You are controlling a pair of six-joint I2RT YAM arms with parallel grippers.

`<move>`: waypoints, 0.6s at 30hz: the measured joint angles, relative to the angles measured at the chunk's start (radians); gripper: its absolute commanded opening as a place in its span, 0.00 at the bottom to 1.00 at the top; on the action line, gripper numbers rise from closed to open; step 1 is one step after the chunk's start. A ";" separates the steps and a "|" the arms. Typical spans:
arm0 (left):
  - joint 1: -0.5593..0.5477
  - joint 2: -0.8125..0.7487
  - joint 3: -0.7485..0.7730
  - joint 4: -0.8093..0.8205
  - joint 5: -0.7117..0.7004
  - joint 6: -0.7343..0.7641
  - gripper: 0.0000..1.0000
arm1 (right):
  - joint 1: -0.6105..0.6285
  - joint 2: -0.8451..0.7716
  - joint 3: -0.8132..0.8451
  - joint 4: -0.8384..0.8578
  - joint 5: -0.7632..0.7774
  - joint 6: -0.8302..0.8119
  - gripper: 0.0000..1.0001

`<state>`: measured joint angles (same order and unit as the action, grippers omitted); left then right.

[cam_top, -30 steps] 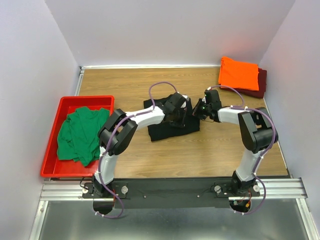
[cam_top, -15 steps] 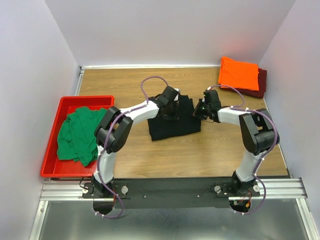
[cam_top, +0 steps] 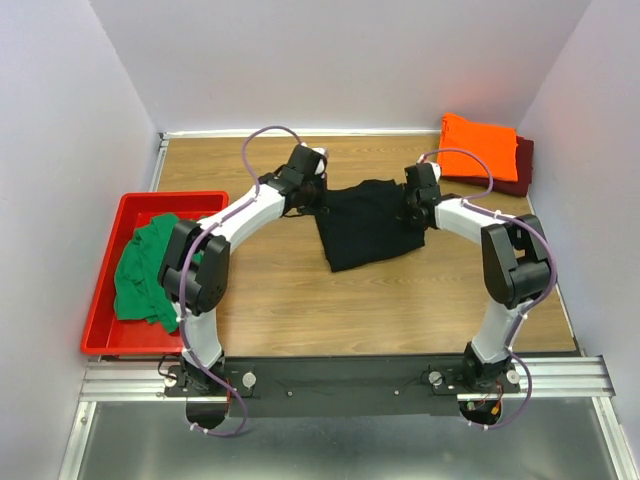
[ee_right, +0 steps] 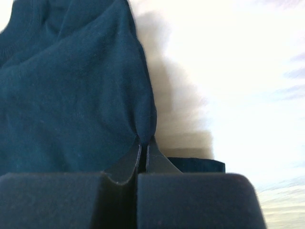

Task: Fold and stack the t-shirts
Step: Neatly place the folded tshirt to the corner

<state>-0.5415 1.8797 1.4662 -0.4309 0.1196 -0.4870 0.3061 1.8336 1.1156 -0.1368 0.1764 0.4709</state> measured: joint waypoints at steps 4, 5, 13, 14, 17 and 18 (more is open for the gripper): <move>0.040 -0.045 -0.002 -0.024 -0.007 0.033 0.00 | 0.000 0.039 0.087 -0.024 0.109 -0.079 0.00; 0.049 -0.056 -0.003 -0.028 -0.011 0.040 0.00 | 0.000 0.045 0.100 -0.026 0.131 -0.095 0.00; 0.082 -0.092 -0.050 -0.028 -0.015 0.078 0.00 | 0.000 0.151 0.266 -0.048 0.346 -0.255 0.01; 0.084 -0.092 -0.053 -0.029 -0.015 0.080 0.00 | 0.000 0.170 0.297 -0.047 0.372 -0.277 0.00; 0.094 -0.092 -0.058 -0.030 -0.015 0.086 0.00 | 0.000 0.210 0.367 -0.048 0.431 -0.327 0.01; 0.098 -0.092 -0.058 -0.029 -0.014 0.088 0.00 | 0.000 0.221 0.386 -0.049 0.446 -0.341 0.00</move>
<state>-0.4438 1.7878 1.4086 -0.4599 0.1051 -0.3988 0.3061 2.0544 1.5021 -0.1856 0.6224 0.1295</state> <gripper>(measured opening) 0.004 0.015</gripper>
